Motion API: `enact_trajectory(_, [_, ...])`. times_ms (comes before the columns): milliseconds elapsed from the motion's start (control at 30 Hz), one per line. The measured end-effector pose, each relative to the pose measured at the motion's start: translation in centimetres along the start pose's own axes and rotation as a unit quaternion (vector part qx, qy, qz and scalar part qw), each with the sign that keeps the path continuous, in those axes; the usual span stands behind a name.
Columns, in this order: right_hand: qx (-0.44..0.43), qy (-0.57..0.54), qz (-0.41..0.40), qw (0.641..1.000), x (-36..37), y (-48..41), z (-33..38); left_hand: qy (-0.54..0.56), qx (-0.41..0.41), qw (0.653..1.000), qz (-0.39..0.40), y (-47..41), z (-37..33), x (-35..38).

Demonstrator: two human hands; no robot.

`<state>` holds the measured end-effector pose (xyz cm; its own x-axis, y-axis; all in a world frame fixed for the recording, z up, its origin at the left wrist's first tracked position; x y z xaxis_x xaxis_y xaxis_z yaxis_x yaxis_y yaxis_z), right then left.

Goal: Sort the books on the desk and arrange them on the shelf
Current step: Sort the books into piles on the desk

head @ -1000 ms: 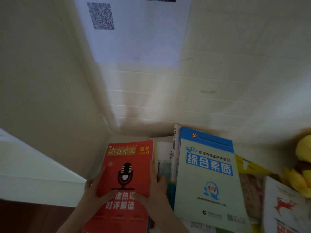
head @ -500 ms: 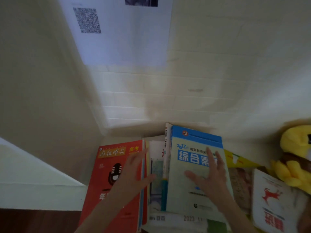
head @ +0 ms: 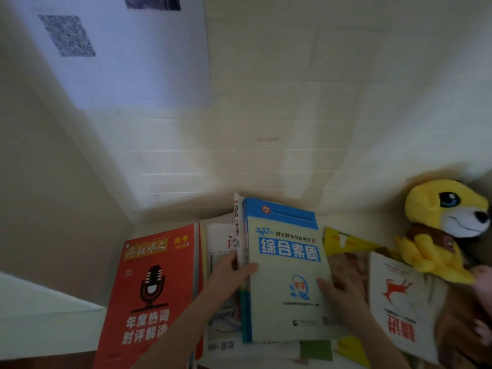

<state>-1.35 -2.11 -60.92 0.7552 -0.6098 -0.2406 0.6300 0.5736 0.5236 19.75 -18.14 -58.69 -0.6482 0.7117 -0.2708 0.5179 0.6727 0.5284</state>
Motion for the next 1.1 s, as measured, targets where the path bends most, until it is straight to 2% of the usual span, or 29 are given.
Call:
enact_trajectory(200, [-0.009, -0.070, 0.005, 0.998, -2.0, 0.3, -1.9, 0.065, 0.015, 0.998, 0.023, 0.8, -0.3, 3.0])
enact_trajectory(367, [-0.034, -0.095, 0.025, 0.995, 0.0, -0.1, -2.0, 0.090, 0.009, 0.996, -0.006, 0.7, -0.3, 3.1])
enact_trajectory(567, [-0.011, -0.126, 0.049, 0.991, 0.3, 0.1, -2.0, 0.134, 0.009, 0.991, 0.019, 2.0, 0.4, 2.8])
enact_trajectory(667, [-0.007, -0.177, 0.082, 0.981, -0.7, 0.4, -0.6, 0.136, 0.016, 0.990, 0.043, 3.5, 0.0, 3.3])
enact_trajectory(733, [-0.027, -0.174, 0.145, 0.974, -1.3, 0.9, 0.7, 0.115, 0.053, 0.991, 0.049, 4.5, -0.8, 3.4])
enact_trajectory(800, [-0.013, -0.221, 0.211, 0.952, -1.6, 1.6, 1.7, 0.081, 0.098, 0.991, 0.048, 5.5, -2.1, 3.2])
enact_trajectory(833, [-0.012, -0.247, 0.219, 0.944, -2.0, 2.0, 2.3, 0.063, 0.123, 0.989, 0.047, 6.0, -2.8, 3.1])
enact_trajectory(933, [-0.056, -0.273, 0.160, 0.947, -3.1, 2.8, 3.7, 0.030, 0.174, 0.984, 0.016, 6.8, -4.7, 2.6])
enact_trajectory(1000, [-0.098, -0.235, 0.116, 0.960, -3.3, 3.6, 4.1, 0.020, 0.175, 0.984, -0.015, 6.3, -5.2, 1.6])
enact_trajectory(1100, [-0.127, -0.204, 0.081, 0.967, -2.5, 4.8, 4.4, 0.016, 0.178, 0.984, -0.007, 5.4, -4.9, 0.2])
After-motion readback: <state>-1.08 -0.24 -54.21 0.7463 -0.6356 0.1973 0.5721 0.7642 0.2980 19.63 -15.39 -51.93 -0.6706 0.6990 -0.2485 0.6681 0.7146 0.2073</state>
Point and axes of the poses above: each hand's wrist, its own y-axis away from the middle knuckle, its own x-axis out of the palm, z = x × y, the point moved 3 cm from there along -y, towards the middle knuckle, and after that the axes turned 10 degrees about -y, right-handed, at the moved point
